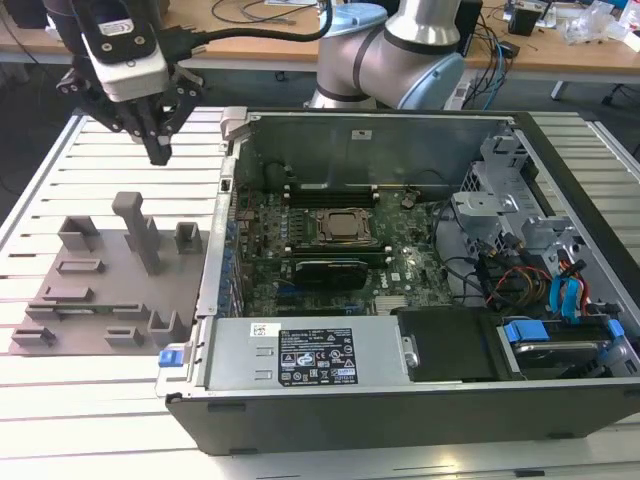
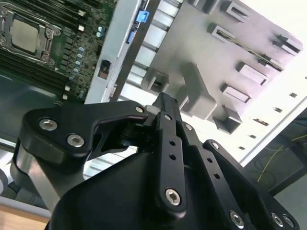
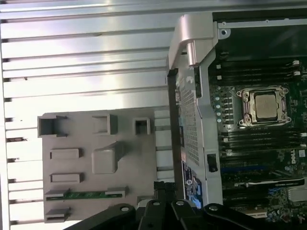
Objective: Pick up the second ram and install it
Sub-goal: 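Reach for the second ram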
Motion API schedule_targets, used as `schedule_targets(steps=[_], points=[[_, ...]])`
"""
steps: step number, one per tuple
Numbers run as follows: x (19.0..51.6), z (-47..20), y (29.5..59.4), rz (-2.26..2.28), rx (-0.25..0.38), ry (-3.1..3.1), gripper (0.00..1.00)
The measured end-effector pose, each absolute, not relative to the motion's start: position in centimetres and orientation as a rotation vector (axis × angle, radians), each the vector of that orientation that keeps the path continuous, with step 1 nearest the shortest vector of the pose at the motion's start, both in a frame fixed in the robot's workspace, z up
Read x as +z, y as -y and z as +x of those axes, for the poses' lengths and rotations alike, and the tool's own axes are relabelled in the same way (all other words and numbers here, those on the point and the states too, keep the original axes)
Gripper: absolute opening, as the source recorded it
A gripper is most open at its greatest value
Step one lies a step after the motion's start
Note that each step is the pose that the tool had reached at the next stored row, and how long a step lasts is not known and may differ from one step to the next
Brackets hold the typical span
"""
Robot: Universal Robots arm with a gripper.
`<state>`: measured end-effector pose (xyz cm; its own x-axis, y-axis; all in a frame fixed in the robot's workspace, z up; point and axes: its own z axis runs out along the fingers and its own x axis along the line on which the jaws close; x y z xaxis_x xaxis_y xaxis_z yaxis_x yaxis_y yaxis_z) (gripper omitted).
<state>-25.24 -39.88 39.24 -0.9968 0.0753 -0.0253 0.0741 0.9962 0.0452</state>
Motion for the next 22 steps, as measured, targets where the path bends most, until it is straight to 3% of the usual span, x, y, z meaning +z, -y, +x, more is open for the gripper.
schedule_targets(steps=[22], points=[[39.0, -33.2, 39.9, 0.117, 0.069, -3.112, 0.1]])
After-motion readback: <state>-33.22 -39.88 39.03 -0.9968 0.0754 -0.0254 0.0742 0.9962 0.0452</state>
